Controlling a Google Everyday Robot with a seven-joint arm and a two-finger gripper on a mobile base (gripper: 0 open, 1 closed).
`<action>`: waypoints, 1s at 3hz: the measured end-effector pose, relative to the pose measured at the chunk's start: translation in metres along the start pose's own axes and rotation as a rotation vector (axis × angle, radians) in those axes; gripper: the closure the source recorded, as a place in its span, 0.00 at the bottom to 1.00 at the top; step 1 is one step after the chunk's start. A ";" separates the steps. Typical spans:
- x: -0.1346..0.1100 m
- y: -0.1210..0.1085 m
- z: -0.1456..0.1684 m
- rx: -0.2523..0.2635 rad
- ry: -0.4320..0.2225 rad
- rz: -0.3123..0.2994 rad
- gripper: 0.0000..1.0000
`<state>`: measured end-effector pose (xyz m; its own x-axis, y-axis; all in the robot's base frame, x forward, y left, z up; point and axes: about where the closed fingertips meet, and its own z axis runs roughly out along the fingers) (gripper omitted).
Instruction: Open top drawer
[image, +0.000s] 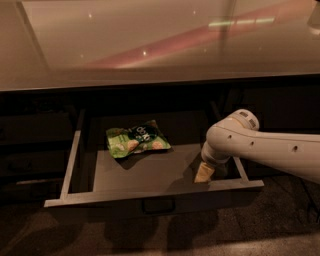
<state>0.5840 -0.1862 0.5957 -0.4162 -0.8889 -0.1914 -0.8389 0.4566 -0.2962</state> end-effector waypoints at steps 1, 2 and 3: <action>-0.009 0.009 -0.037 0.056 -0.053 -0.025 0.00; -0.009 0.009 -0.037 0.056 -0.053 -0.025 0.00; -0.005 0.014 -0.032 0.058 -0.027 -0.031 0.00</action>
Offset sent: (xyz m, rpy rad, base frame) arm -0.0117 0.0073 0.0202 0.0117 -0.0473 0.0164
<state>0.5638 -0.1767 0.6222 -0.3800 -0.9017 -0.2063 -0.8294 0.4309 -0.3556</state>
